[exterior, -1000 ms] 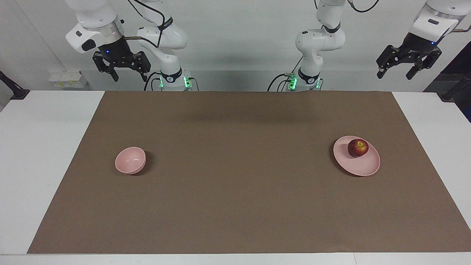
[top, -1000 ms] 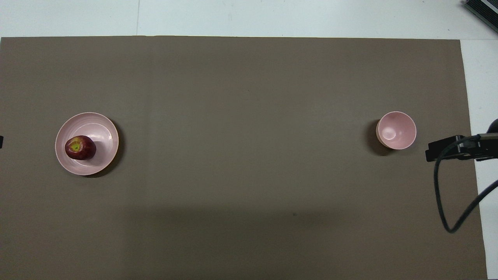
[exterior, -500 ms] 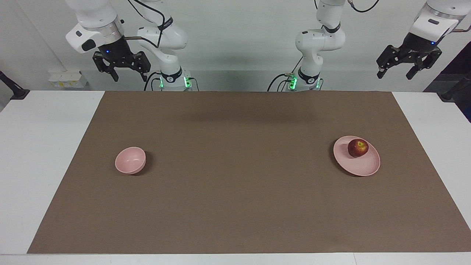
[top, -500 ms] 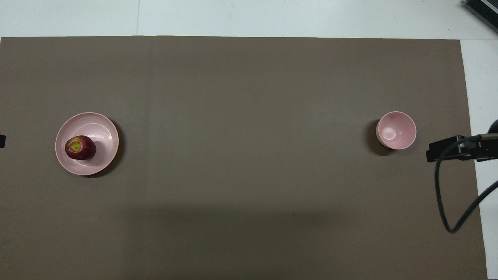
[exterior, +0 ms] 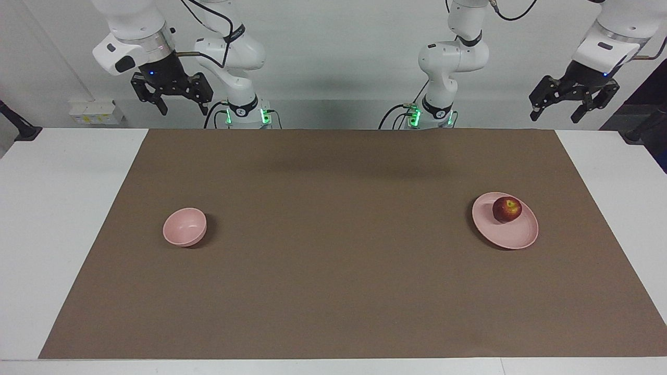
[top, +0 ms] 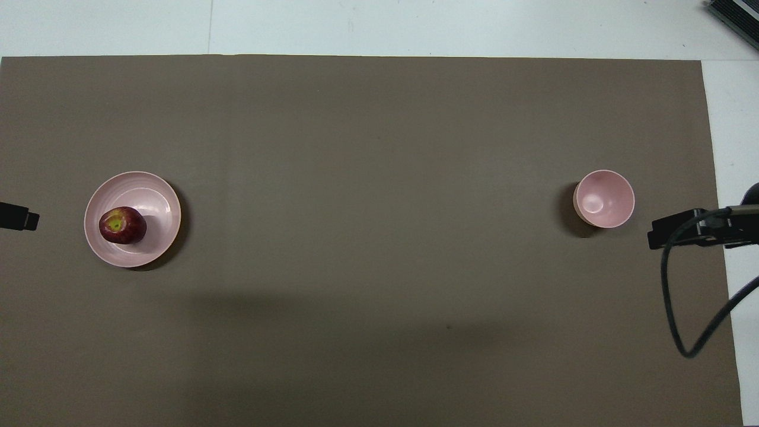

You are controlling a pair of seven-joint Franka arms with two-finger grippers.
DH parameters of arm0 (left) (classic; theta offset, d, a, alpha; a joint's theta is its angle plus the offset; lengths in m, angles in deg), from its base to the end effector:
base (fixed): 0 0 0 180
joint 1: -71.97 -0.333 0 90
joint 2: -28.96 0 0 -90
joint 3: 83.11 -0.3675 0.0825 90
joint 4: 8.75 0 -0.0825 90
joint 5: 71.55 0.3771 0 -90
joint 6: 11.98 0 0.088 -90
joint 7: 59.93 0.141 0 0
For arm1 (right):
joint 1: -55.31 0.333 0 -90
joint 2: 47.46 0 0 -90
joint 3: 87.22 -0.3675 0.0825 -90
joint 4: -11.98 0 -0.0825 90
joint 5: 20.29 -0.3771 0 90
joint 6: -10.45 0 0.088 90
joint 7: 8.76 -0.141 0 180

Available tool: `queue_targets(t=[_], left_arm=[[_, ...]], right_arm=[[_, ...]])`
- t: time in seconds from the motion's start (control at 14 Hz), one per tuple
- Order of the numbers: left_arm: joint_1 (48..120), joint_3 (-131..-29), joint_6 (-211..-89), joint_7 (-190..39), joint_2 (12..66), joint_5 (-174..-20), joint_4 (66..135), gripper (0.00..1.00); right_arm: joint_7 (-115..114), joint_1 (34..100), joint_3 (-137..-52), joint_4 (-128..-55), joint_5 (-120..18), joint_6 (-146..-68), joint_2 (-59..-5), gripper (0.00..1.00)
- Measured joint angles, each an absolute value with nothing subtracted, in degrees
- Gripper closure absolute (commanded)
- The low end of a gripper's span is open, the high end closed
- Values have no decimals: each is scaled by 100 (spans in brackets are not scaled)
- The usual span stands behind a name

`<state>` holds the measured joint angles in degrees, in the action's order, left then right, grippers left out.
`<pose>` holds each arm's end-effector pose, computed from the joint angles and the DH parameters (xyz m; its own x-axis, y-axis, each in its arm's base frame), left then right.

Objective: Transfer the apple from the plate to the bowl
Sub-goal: 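Reach the left gripper to the red apple while the right gripper advances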

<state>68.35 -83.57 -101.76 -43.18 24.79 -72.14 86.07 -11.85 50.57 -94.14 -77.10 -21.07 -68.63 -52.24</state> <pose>0.5182 0.0357 0.6414 0.9756 -0.2194 -0.0114 -0.2192 -0.9756 0.0148 0.4931 0.0241 0.6769 0.9957 -0.0148 -0.0916 -0.0147 -0.9999 0.0014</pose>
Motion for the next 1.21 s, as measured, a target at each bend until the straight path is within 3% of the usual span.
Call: queue_targets(t=[0.43,1.21], left_arm=[[6471,-8391,-11241,-3524,2467,-7214,9745,0],[6501,-8298,-13347,-3466,2389,-7215,11421,0]], right_arm=[[-1789,5046,-9408,-7716,-2620,-6770,-5226,0],[-4629,5301,-9455,-8213,-3912,-6761,-5307,0]])
